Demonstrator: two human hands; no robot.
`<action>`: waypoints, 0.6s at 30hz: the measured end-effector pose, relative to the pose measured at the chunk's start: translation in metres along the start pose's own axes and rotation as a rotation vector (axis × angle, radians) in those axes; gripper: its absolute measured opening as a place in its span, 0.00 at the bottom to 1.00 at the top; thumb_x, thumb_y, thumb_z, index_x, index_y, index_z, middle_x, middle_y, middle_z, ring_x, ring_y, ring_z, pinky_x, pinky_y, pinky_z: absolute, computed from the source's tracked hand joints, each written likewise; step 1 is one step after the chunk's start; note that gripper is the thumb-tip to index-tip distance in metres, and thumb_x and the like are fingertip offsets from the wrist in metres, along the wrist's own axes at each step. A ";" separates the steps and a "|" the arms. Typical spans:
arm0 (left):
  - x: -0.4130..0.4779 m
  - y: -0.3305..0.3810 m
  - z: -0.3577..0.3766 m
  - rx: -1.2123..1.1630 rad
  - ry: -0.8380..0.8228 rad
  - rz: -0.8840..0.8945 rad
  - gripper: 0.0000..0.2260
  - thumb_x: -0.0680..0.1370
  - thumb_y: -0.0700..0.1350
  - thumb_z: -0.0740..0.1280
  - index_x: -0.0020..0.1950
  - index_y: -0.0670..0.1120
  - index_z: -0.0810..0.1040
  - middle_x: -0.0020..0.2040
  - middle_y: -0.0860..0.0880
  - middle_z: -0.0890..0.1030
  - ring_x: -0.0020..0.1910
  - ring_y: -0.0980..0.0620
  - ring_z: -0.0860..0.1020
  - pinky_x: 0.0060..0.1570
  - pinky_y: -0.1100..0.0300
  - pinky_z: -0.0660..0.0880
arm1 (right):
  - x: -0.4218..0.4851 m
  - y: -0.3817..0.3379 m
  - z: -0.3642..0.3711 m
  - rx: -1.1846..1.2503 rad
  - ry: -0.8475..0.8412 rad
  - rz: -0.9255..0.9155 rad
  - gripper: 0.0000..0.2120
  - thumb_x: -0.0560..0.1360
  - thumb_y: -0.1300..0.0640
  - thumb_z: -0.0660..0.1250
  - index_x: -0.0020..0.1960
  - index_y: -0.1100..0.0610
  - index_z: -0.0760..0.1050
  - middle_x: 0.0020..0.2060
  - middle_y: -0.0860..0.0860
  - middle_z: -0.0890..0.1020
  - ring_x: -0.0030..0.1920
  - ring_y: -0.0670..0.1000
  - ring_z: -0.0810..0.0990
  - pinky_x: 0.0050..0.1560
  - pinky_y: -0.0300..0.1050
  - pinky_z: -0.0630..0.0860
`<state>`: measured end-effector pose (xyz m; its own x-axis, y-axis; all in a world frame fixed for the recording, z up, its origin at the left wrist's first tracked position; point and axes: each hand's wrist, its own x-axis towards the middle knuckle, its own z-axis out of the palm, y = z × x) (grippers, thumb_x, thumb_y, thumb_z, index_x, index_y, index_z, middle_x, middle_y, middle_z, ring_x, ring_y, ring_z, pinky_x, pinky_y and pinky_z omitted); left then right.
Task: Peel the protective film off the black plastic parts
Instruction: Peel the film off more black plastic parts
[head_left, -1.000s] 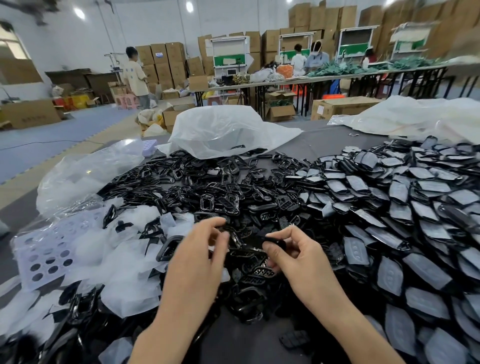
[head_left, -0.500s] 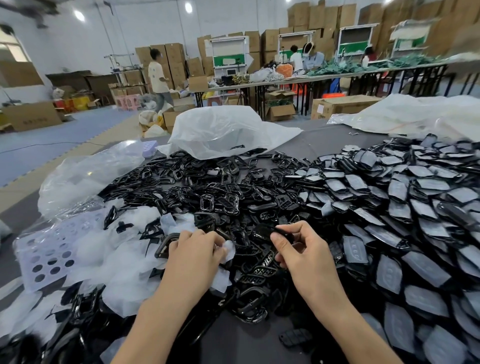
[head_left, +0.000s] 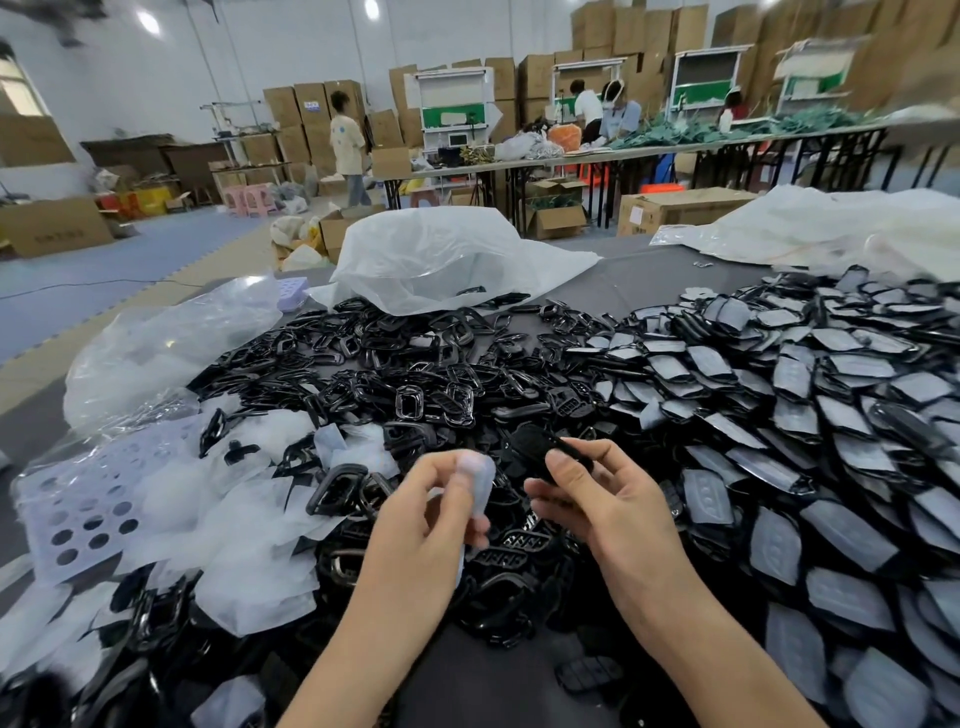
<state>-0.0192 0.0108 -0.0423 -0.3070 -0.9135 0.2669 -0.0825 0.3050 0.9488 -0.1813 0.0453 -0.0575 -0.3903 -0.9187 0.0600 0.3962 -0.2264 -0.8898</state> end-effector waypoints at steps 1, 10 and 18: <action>-0.002 0.000 0.002 -0.016 -0.028 -0.022 0.08 0.81 0.49 0.63 0.47 0.56 0.81 0.34 0.52 0.80 0.34 0.56 0.79 0.36 0.69 0.75 | 0.000 -0.001 0.000 0.037 -0.012 0.017 0.11 0.69 0.57 0.74 0.51 0.58 0.81 0.39 0.50 0.85 0.45 0.56 0.87 0.42 0.41 0.82; -0.003 -0.004 0.003 0.023 -0.041 -0.020 0.10 0.82 0.42 0.65 0.55 0.57 0.82 0.37 0.51 0.82 0.33 0.54 0.80 0.37 0.67 0.76 | 0.000 -0.001 0.001 0.102 -0.034 0.060 0.05 0.66 0.55 0.76 0.42 0.49 0.85 0.41 0.52 0.85 0.45 0.57 0.87 0.41 0.44 0.83; -0.004 -0.007 0.006 -0.004 -0.082 -0.043 0.07 0.79 0.39 0.69 0.49 0.51 0.83 0.39 0.50 0.85 0.37 0.56 0.81 0.39 0.67 0.77 | 0.000 -0.004 0.002 0.097 -0.020 0.080 0.06 0.66 0.55 0.76 0.42 0.49 0.85 0.42 0.54 0.83 0.42 0.55 0.87 0.39 0.44 0.83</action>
<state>-0.0233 0.0139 -0.0513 -0.3803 -0.9003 0.2117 -0.0936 0.2651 0.9597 -0.1811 0.0456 -0.0528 -0.3378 -0.9412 0.0003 0.5042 -0.1813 -0.8443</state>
